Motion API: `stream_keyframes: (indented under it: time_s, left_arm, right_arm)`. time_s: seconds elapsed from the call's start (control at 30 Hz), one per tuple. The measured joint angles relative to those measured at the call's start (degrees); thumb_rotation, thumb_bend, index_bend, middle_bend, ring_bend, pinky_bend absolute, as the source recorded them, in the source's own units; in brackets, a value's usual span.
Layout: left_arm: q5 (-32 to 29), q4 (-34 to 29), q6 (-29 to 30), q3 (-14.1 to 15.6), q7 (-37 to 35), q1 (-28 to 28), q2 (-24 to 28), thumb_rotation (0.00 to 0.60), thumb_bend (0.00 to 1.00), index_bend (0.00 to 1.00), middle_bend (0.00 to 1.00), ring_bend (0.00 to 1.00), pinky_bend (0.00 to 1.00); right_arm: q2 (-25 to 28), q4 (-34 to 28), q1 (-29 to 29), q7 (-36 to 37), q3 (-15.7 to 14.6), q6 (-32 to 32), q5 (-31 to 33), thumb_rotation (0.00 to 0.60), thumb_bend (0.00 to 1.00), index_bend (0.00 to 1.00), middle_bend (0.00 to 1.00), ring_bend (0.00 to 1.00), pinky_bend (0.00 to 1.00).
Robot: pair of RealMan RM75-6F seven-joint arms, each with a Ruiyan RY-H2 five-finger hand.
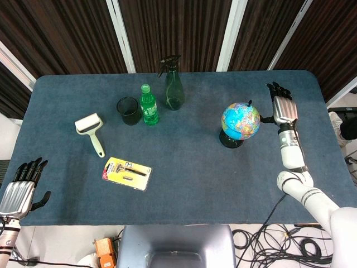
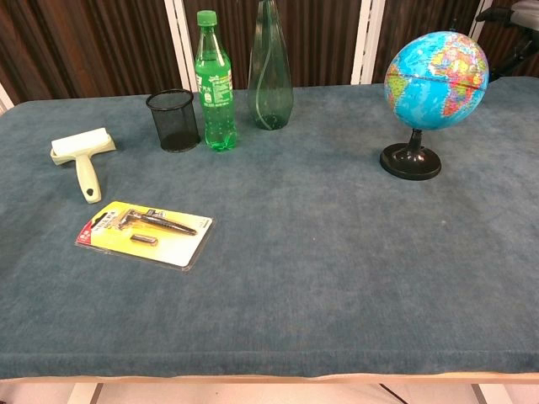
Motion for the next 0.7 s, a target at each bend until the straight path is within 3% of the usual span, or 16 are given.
stream_keyframes:
  time_s: [0.17,0.37,0.6,0.7]
  left_arm:
    - [1.1,-0.4,1.0,0.4,-0.4,0.4,0.3,0.6,0.36,0.0,0.0,0.0,0.05]
    - [3.2,-1.0,3.0,0.9,-0.8,1.0,0.8,0.6,0.37,0.0,0.0,0.0,0.05]
    - [6.2,-1.6,5.5,1.8,-1.0,1.8,1.3,0.6,0.38,0.0,0.0,0.0,0.05]
    - [6.8,-1.7,6.0,2.2,-0.6,2.2,1.4,0.6,0.39,0.0,0.0,0.0,0.05]
  right_arm:
    - [3.5,-6.7,-3.6,0.4,-1.5,5.9,-3.2,0.6,0.15,0.0,0.0,0.0,0.0]
    - [11.9,-24.8,-12.4,-1.9,-5.5,17.5,-7.9,0.6,0.15,0.0,0.0,0.0,0.0]
    - [21.8,-50.0,-27.7,-12.8,-15.0,33.9,-13.4,0.6,0.15,0.0,0.0,0.0,0.0]
    - [22.4,-53.5,-34.0,-15.6,-18.8,42.1,-17.5,0.6,0.15,0.0,0.0,0.0,0.0]
